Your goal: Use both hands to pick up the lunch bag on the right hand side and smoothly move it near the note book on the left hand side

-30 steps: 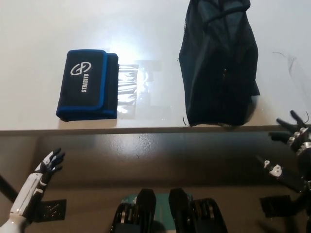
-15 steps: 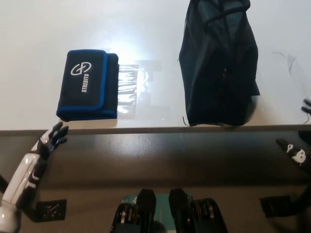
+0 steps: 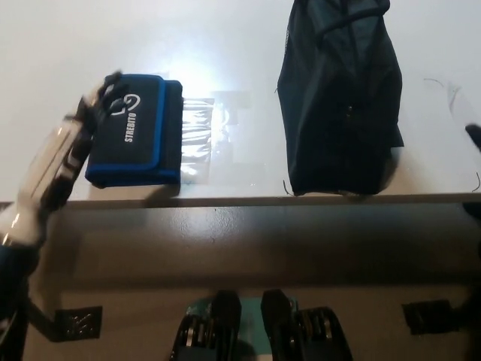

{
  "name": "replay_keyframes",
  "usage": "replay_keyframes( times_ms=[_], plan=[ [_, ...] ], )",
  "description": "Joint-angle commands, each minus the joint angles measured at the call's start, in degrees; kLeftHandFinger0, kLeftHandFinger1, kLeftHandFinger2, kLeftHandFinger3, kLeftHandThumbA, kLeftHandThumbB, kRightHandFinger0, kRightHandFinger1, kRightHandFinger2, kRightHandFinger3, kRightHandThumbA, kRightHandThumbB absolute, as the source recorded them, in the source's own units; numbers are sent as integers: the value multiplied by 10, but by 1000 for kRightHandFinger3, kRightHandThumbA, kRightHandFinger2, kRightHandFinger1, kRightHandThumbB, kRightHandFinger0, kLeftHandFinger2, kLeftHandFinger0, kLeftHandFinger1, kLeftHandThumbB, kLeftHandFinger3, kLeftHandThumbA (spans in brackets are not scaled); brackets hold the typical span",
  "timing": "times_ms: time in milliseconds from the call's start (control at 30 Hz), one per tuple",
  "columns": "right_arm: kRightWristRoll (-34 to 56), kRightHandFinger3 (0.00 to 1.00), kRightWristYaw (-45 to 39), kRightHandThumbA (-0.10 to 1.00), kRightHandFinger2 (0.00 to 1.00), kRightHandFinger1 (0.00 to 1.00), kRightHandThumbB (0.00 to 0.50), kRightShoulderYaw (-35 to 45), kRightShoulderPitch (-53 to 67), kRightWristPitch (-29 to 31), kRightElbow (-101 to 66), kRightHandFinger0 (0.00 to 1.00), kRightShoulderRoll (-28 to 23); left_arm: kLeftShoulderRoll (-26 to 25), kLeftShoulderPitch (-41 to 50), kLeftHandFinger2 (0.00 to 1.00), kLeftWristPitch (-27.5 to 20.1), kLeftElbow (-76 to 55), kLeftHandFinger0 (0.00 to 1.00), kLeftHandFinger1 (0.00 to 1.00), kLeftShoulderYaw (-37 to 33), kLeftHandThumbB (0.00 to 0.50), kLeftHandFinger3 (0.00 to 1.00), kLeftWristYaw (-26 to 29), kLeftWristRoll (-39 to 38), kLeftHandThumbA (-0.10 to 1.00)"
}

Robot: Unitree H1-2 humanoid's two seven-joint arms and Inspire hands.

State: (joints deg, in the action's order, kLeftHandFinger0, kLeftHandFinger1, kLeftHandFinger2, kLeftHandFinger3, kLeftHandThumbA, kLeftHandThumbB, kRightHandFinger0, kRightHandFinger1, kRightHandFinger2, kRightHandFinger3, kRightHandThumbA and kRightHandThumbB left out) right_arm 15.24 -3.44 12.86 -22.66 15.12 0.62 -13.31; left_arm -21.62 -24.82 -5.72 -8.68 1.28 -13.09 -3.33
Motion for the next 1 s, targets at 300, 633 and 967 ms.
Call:
replay_keyframes(
  times_ms=[300, 633, 967],
  plan=[
    [117, 1000, -13, 1000, 1000, 1000, 211, 18, -123, -78, 90, 1000, 21, 46, -137, 1000, 81, 82, 1000, 1000, -31, 234, 1000, 1, 14, 1000],
    [177, 1000, -17, 1000, 1000, 1000, 203, 48, -215, -130, 211, 1000, 46, 86, -196, 1000, 68, 181, 1000, 1000, -53, 287, 1000, 15, 47, 1000],
    [180, 1000, -38, 1000, 1000, 1000, 230, 59, -273, -105, 313, 1000, 71, 124, -256, 1000, 70, 310, 1000, 1000, -46, 245, 1000, 16, 31, 1000]
  ],
)
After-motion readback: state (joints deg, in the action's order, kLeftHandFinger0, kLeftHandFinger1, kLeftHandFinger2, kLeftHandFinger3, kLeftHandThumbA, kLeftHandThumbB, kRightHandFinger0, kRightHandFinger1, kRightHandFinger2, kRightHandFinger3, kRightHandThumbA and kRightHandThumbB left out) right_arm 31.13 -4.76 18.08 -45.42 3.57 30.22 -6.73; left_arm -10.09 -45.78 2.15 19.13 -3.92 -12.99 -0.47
